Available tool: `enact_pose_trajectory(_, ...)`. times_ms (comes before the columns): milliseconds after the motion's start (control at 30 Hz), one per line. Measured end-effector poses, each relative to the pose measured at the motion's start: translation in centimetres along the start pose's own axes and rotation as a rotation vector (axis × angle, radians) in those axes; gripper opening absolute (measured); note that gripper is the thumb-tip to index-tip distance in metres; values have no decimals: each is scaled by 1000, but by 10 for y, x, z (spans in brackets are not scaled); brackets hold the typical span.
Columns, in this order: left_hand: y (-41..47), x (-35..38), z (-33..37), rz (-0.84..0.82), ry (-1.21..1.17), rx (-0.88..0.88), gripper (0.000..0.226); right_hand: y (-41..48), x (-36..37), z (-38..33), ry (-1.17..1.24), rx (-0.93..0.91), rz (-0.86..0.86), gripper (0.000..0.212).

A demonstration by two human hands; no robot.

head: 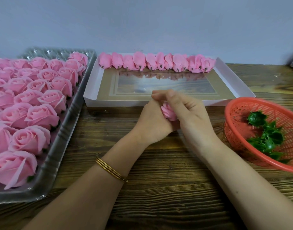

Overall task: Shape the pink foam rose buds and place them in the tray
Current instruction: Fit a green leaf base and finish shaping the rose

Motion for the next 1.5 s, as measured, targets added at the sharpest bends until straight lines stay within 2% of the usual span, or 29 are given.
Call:
enact_pose_trajectory(100, 1, 1, 1, 6, 82, 36, 6, -2, 4, -3, -96, -47, -32, 24)
enact_pose_trajectory(300, 1, 1, -2, -4, 33, 37, 17, -2, 2, -1, -171, -56, -53, 19)
enact_pose_trajectory(500, -1, 0, -1, 14, -15, 44, 24, -3, 3, -1, -138, -52, -46, 30)
enact_pose_trajectory(667, -2, 0, 0, 11, -32, 38, 41, -3, 3, 2, -160, -40, -48, 32)
enact_pose_trajectory(800, -2, 0, -1, 11, -49, 34, 22, -3, 2, 5, -251, -33, -67, 41)
enact_pose_trajectory(967, -2, 0, -4, -19, -65, 6, 36, -4, 0, 1, -425, -79, -70, 52)
enact_pose_trajectory(1100, 0, 0, -7, -13, -136, -9, 18, -4, -3, 0, -498, -98, -65, 55)
enact_pose_trajectory(1200, 0, 0, -7, -15, -199, -14, 15, -4, -3, 2, -504, -86, -63, 58)
enact_pose_trajectory(1367, -3, 1, -5, -76, -234, -37, 23, -4, -6, 7, -375, 9, -86, 62)
enact_pose_trajectory(1433, -3, 3, -7, -93, -269, -67, 16, -1, -10, 11, -139, 108, -64, 55)
enact_pose_trajectory(1500, -2, 4, -9, -95, -307, -87, 14, 2, -14, 14, 205, 232, -17, 44)
Point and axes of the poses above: each hand's wrist, its own y-axis towards the middle knuckle, its own x-axis out of the palm, z = x × y, the point moved 7 cm from there along y, towards the middle knuckle, and after that the axes turned 2 degrees about -x, right-handed, at the moved point
